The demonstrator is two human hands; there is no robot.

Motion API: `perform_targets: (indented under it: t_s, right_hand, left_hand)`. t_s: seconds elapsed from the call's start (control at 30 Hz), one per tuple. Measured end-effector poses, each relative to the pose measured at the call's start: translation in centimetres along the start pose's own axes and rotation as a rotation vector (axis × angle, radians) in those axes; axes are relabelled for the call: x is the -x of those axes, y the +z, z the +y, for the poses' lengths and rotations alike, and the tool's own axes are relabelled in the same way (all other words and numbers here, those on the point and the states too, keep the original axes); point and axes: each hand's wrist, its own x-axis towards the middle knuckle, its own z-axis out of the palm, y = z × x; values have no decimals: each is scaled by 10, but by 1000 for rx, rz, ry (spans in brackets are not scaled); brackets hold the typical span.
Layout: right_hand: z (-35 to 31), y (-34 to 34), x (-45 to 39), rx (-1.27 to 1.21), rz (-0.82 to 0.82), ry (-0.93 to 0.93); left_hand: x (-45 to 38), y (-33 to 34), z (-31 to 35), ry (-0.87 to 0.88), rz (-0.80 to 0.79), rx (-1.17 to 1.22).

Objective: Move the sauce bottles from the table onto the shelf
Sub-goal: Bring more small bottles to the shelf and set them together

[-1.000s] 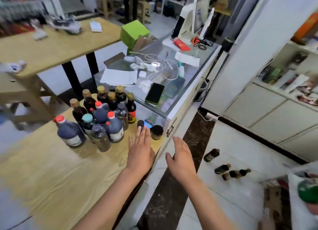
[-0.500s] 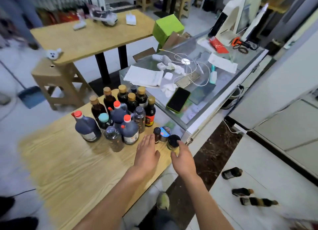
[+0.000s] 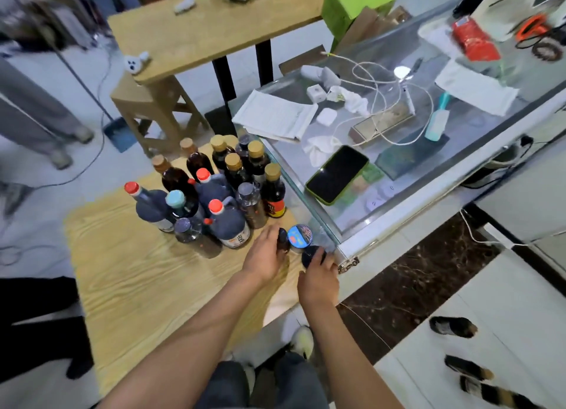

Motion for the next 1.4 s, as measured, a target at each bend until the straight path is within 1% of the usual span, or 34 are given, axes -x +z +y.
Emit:
perform_targets:
  t_s: [0.1, 0.3, 0.47, 0.63, 0.73, 0.87, 1.0, 1.07, 1.17, 1.27, 1.33, 1.4]
  right_hand:
    - [-1, 1, -9, 2, 3, 15]
    - [-1, 7, -13, 7, 18, 21]
    - [4, 7, -13, -95, -10, 23]
    - [11, 5, -8, -183, 47, 21]
    - [13, 0, 4, -313, 63, 85]
    - [23, -8, 30, -628, 62, 161]
    - [33, -17, 60, -808, 133, 166]
    - [38, -24, 75, -887, 184, 177]
    - [53, -38, 98, -959, 253, 190]
    - [76, -55, 125, -1040, 324, 239]
    - [95, -63, 145, -1112, 388, 257]
    - [118, -69, 169, -1220, 468, 297]
  left_hand:
    - [-7, 4, -1, -14, -28, 12]
    - [-13, 9, -6, -17, 26, 74]
    - [-11, 8, -11, 40, 62, 115]
    - [-6, 4, -19, 65, 67, 114]
    - [2, 2, -25, 12, 39, 119]
    - [19, 0, -28, -10, 14, 244]
    - [34, 1, -23, 106, 5, 342]
    - [38, 3, -15, 178, -38, 392]
    - [44, 10, 5, 261, -118, 383]
    - [59, 18, 39, 363, -207, 421]
    - [74, 23, 63, 402, -249, 467]
    - [92, 30, 95, 436, -339, 534]
